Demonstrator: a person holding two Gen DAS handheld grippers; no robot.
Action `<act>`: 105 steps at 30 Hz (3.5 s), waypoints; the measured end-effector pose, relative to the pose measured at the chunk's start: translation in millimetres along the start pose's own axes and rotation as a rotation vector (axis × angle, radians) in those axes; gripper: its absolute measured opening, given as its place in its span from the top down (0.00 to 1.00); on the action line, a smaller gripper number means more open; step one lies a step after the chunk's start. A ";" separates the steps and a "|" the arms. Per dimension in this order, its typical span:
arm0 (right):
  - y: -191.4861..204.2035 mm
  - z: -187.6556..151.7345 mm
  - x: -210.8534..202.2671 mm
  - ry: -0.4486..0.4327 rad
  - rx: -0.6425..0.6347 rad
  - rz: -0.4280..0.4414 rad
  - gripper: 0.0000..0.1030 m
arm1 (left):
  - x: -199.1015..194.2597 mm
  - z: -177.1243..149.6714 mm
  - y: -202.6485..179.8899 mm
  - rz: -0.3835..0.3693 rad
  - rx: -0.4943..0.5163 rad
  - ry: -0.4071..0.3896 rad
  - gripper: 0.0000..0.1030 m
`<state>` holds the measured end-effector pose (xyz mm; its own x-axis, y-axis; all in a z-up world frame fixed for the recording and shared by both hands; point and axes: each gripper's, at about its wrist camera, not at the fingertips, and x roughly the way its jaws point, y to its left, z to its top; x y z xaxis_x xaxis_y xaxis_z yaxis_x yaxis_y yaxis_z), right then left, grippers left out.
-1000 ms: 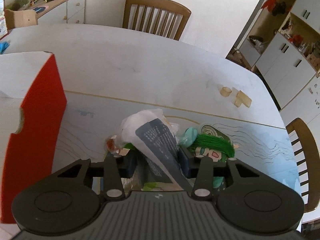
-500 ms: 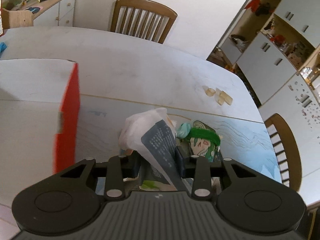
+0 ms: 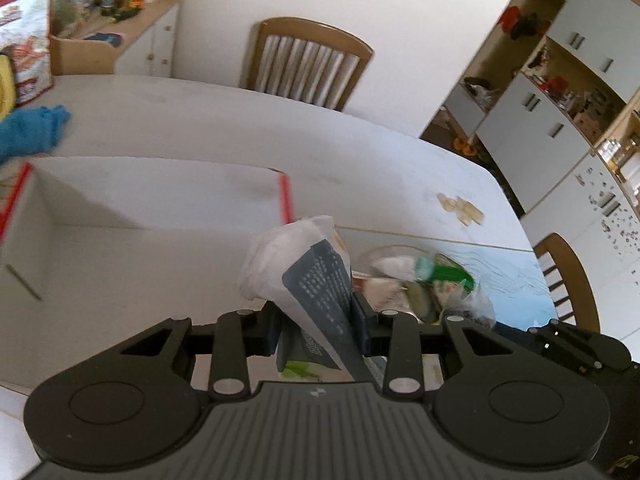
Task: Organize objects
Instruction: 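Carry the white bag with left tool while right tool carries dark packet to box, then open right tool dropping dark packet in box while left tool releases white bag, then move both open tools back to the pile on the table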
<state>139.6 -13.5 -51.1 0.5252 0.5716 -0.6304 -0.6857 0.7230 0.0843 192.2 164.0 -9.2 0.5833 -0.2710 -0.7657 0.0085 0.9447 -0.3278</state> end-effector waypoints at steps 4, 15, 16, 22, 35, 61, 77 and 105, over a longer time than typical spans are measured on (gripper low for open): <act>23.8 18.0 15.8 -0.008 -0.028 0.023 0.67 | -16.0 10.3 27.5 0.033 -0.004 -0.014 0.66; 81.8 49.0 70.5 0.025 -0.090 0.073 0.67 | -11.9 26.0 99.2 0.175 0.027 0.046 0.66; 86.6 49.6 76.0 0.036 -0.095 0.077 0.67 | -8.0 26.7 105.9 0.189 0.022 0.056 0.66; 105.7 51.8 115.8 0.111 -0.118 0.076 0.67 | 18.4 29.2 131.7 0.253 0.041 0.124 0.66; 127.3 51.7 169.4 0.291 -0.140 0.097 0.67 | 83.3 29.0 137.1 0.288 0.221 0.295 0.65; 121.5 51.4 171.5 0.325 -0.106 0.125 0.49 | 84.6 29.1 133.3 0.310 0.263 0.275 0.36; 74.3 75.8 92.4 0.151 -0.010 0.154 0.39 | 20.5 31.8 98.3 0.239 0.221 0.088 0.36; -92.4 -8.2 -47.8 -0.016 0.247 -0.199 0.07 | 7.1 -12.3 -38.1 0.051 0.254 -0.114 0.17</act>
<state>173.7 -110.7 -35.1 0.6461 0.4144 -0.6409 -0.4269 0.8923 0.1467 186.1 123.8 -8.9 0.6756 -0.2127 -0.7059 0.1714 0.9766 -0.1303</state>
